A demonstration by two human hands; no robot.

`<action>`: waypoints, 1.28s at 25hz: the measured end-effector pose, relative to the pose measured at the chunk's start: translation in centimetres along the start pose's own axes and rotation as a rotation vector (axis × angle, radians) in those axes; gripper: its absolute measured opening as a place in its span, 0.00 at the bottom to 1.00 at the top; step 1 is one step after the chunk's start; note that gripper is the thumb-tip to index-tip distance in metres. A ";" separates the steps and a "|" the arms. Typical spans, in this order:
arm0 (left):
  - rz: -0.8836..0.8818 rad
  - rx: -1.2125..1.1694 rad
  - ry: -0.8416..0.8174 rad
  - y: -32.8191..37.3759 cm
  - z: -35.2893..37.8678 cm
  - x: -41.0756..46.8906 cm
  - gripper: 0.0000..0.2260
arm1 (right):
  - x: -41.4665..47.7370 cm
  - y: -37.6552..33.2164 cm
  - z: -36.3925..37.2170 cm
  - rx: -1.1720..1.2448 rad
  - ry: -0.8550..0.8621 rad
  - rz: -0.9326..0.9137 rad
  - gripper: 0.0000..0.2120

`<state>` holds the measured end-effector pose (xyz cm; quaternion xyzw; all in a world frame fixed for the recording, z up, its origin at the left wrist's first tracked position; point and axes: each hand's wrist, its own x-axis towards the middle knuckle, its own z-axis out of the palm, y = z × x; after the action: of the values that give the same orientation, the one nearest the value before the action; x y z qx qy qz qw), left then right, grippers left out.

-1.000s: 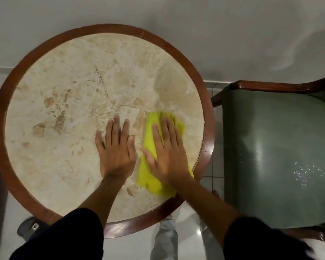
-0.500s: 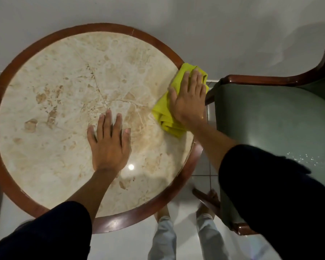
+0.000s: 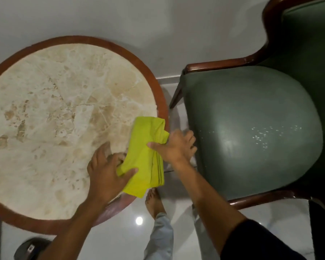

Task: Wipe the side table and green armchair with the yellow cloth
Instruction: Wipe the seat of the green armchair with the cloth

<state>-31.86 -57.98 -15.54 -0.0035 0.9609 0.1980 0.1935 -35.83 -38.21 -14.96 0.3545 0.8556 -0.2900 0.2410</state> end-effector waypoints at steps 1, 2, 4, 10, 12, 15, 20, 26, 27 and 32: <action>0.016 -0.011 0.024 1.2 0.5 -0.6 0.25 | -0.1 0.6 -0.1 0.035 0.003 -0.009 0.31; 0.044 -0.039 0.053 2.5 1.1 -1.1 0.17 | -0.4 1.3 0.0 0.120 0.013 -0.027 0.20; 0.051 -0.253 0.032 5.6 2.0 -1.8 0.06 | -0.5 3.2 -0.6 0.505 -0.031 0.000 0.11; 0.091 -0.679 -0.072 18.3 6.3 -1.4 0.16 | 2.4 12.2 -10.0 0.908 0.222 0.047 0.16; 0.110 -0.718 -0.143 22.9 7.7 -1.1 0.14 | 3.8 14.6 -14.0 0.773 0.373 -0.053 0.19; 0.237 -0.350 -0.170 25.9 8.7 1.5 0.18 | 6.3 17.1 -16.2 0.193 0.673 -0.038 0.27; 0.427 0.248 0.082 20.3 6.1 10.4 0.23 | 9.6 16.3 -9.6 -0.219 0.416 -0.207 0.35; 0.321 0.340 0.176 13.5 6.1 14.5 0.30 | 23.0 21.3 -19.0 -0.379 0.471 -0.250 0.27; 0.342 0.336 0.194 13.4 6.1 14.6 0.30 | 23.4 23.5 -20.2 -0.320 0.520 -0.117 0.26; 0.286 0.321 0.249 9.6 3.4 15.3 0.27 | 15.6 22.4 -12.5 0.022 0.722 0.515 0.26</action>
<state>-45.59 -46.76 -20.46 0.1388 0.9872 0.0661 0.0418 -31.55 -9.54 -22.99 0.6372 0.7656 -0.0872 -0.0129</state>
